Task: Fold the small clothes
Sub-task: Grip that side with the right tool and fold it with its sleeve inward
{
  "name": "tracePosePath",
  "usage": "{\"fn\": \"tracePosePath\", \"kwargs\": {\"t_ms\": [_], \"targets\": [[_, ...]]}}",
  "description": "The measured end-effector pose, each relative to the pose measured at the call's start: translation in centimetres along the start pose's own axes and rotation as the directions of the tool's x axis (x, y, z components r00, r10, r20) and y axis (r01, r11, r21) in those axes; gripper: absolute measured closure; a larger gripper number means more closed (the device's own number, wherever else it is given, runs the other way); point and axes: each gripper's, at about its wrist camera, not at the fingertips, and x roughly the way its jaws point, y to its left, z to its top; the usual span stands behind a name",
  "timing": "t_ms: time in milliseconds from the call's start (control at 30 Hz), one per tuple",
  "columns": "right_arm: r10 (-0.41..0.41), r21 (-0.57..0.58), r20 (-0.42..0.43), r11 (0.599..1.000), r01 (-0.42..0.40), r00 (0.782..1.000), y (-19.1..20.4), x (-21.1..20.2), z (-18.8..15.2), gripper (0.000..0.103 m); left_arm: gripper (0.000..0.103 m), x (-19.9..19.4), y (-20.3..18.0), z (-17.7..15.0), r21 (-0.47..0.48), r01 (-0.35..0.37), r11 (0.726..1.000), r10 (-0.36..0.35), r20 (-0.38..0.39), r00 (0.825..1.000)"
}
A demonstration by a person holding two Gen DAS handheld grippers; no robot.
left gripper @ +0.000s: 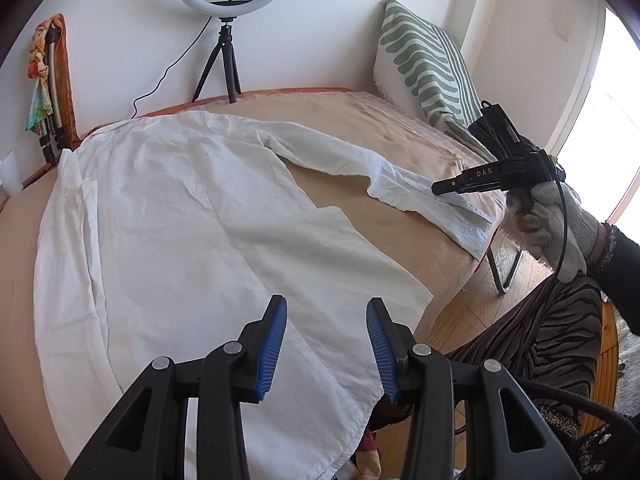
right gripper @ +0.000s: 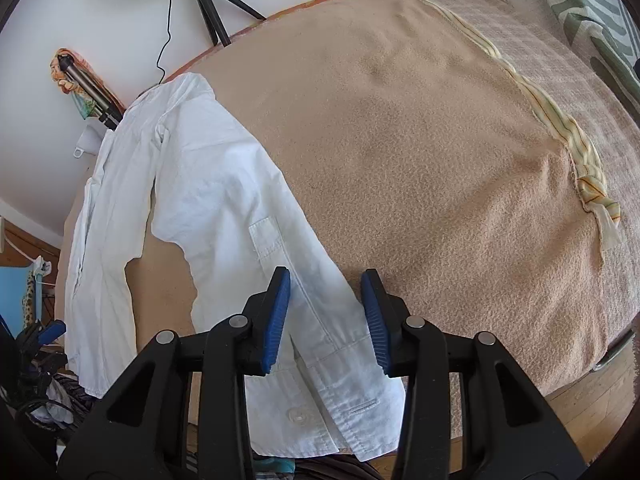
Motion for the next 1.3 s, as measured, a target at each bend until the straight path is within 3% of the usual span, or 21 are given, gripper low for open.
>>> {"fn": "tracePosePath", "kwargs": {"t_ms": [100,167,500,800,1067,1300], "targets": [[0.007,-0.008,-0.005,1.000,-0.007,1.000,0.3,0.0,0.0,0.092,0.060,0.1,0.5,-0.2,-0.019,-0.002,1.000,0.002,-0.003,1.000],[0.013,-0.001,0.011,1.000,-0.013,1.000,0.6,-0.5,0.0,0.096,0.060,0.0,0.6,-0.2,-0.025,0.001,1.000,-0.001,-0.002,1.000],[0.063,-0.006,0.112,0.998,-0.063,0.992,4.5,-4.1,0.9,0.098,0.060,-1.0,1.0,-0.7,-0.033,0.001,0.999,-0.001,0.017,1.000],[0.133,-0.241,0.137,0.966,-0.098,0.982,15.5,-5.8,-0.2,0.099,0.060,-3.1,2.7,-1.1,-0.076,-0.023,0.997,0.027,0.055,0.998],[0.212,-0.449,0.026,0.875,-0.179,0.977,25.1,-3.0,-3.5,0.099,0.060,-4.8,5.0,-2.1,-0.154,-0.026,0.988,0.038,0.075,0.996],[0.272,-0.448,-0.146,0.839,-0.309,0.951,27.5,1.4,-5.3,0.096,0.060,-5.7,5.9,-3.0,-0.177,-0.039,0.983,0.053,0.077,0.996]]}}
